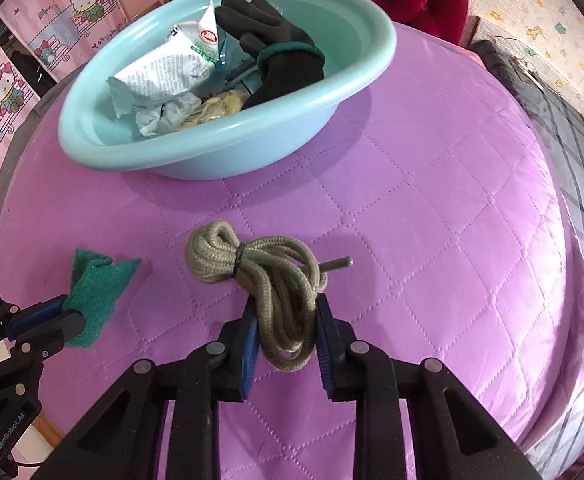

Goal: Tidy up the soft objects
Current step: 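Carry the green pad and beige rope with both tools over the teal basin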

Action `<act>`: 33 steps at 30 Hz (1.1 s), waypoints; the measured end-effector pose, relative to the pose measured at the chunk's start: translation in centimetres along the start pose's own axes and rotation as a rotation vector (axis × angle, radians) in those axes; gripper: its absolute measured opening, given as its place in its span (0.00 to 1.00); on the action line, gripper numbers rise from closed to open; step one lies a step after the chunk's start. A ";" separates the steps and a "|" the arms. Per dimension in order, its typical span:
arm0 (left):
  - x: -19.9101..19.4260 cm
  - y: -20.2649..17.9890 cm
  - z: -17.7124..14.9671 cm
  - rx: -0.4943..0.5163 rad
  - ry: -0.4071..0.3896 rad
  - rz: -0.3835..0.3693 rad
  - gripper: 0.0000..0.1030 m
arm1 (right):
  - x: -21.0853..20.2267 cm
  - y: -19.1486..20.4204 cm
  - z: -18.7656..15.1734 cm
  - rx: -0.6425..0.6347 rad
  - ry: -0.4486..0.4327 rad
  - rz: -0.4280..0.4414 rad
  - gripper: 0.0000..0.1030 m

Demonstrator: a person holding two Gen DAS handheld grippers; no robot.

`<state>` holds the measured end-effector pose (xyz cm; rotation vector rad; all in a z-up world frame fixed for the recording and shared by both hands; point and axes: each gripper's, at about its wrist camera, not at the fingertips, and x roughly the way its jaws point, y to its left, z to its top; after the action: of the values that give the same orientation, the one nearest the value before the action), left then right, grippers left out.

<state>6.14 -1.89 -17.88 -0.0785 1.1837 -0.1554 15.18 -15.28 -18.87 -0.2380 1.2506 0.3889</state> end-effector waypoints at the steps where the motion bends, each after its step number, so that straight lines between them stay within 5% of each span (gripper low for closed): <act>1: -0.2 0.0 0.0 0.005 -0.001 -0.002 0.10 | 0.0 0.4 0.0 0.005 -0.002 -0.001 0.26; 33: -5.7 0.7 1.8 0.097 -0.054 -0.046 0.10 | -8.0 0.5 0.5 0.064 -0.065 -0.044 0.26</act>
<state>5.78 -0.30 -12.06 -0.0247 1.1191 -0.2491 13.34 -15.85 -11.07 -0.1969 1.1901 0.3156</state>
